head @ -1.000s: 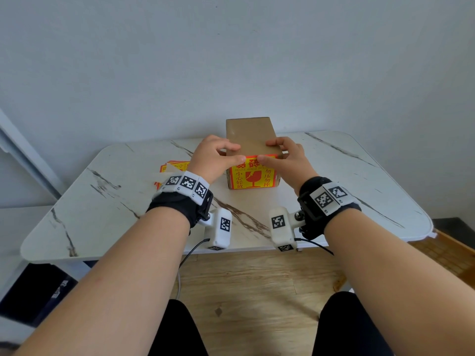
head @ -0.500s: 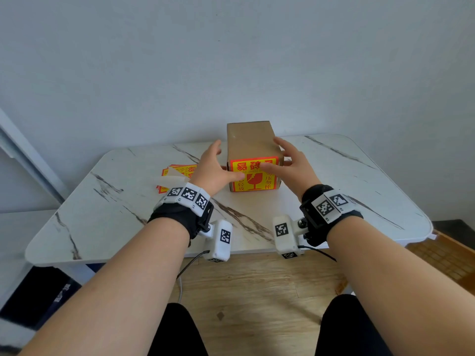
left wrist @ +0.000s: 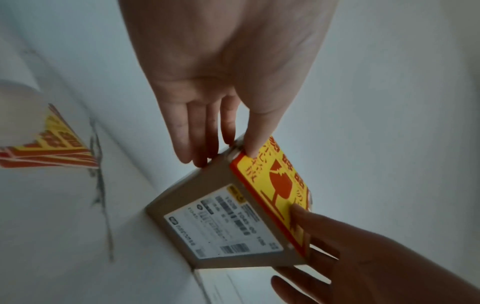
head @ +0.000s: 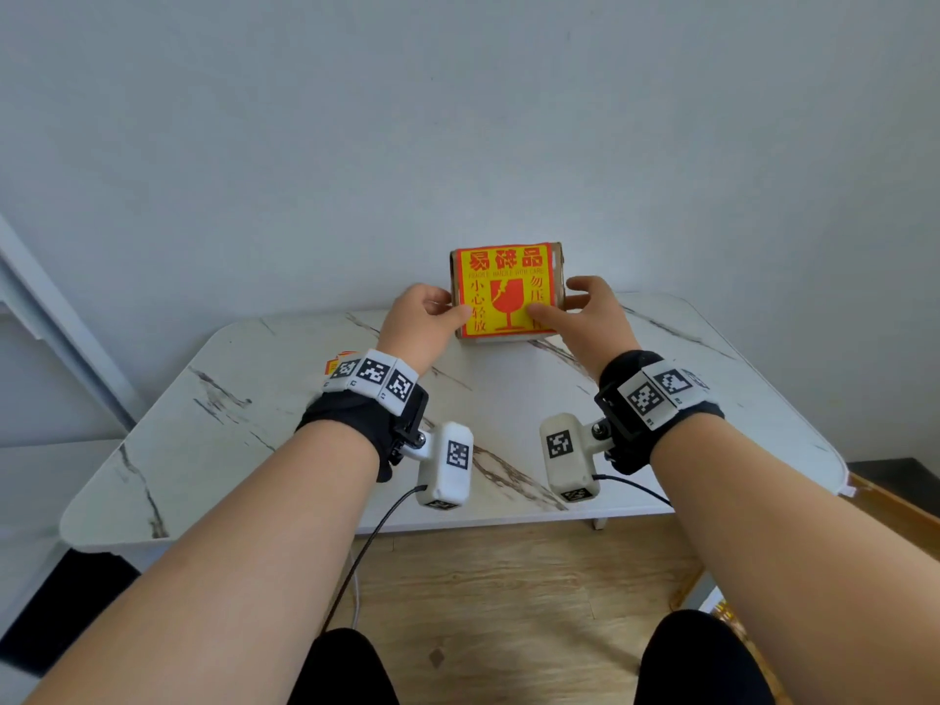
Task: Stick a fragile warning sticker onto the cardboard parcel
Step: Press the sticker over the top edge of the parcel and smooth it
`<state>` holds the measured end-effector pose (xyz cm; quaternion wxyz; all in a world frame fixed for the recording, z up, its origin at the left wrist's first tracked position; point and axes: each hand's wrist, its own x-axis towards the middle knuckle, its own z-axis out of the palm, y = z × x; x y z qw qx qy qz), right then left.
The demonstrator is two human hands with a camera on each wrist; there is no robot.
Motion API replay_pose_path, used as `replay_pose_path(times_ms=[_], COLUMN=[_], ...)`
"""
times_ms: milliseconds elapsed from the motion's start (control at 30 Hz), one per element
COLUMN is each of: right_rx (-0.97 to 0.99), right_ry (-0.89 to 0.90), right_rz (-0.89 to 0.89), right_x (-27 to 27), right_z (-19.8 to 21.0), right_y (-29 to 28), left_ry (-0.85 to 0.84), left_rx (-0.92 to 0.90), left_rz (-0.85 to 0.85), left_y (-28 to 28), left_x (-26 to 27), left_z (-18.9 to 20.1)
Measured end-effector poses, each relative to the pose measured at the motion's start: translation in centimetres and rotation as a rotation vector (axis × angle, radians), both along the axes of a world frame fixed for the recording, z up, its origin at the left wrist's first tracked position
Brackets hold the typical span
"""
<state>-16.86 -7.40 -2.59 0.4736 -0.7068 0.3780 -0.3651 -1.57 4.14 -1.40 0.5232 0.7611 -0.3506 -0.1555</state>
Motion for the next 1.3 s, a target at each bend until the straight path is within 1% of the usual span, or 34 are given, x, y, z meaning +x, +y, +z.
replay_pose_path(times_ms=[100,200,300,367,500,633,833,1000,1200,1300], right_rx=[-0.014,-0.001,-0.009,-0.023,-0.001,0.068,0.045,0.042,0.063,0.065], right_ry=[-0.028,-0.027,-0.007,0.018,0.115,0.193,0.251,0.256,0.259,0.278], right_rz=[-0.033,-0.04,-0.004,0.035,0.076,0.084,0.113,0.141,0.125,0.114], right_x=[0.5,1.1,1.4,1.5,1.8,2.4,3.7,4.9,5.6,5.3], right_z=[1.3,2.6,3.1,2.9,2.3,1.2,1.0,0.9,1.0,1.0], right_y=[0.0,0.1,0.3,0.3,-0.1,-0.7,-1.4,-2.4,-3.2,-3.1], left_ry=[-0.02,-0.045,-0.108,-0.12,-0.109,-0.015,0.053,0.082,0.095,0.026], left_rx=[-0.061,-0.081,-0.046,0.008,0.088,0.165,0.147,0.151,0.153,0.195], left_rz=[0.014,0.015,-0.019,-0.051,-0.108,-0.113,-0.12,-0.146,-0.137,-0.118], left_y=[-0.4,-0.7,-0.6,-0.6,-0.8,-1.5,-3.2,-4.8,-6.0,-5.6], left_x=[-0.4,-0.7,-0.6,-0.5,-0.5,-0.5,0.9,2.1,2.8,2.3], left_z=[1.4,2.6,2.7,2.5,1.8,0.8,0.2,-0.1,-0.2,0.1])
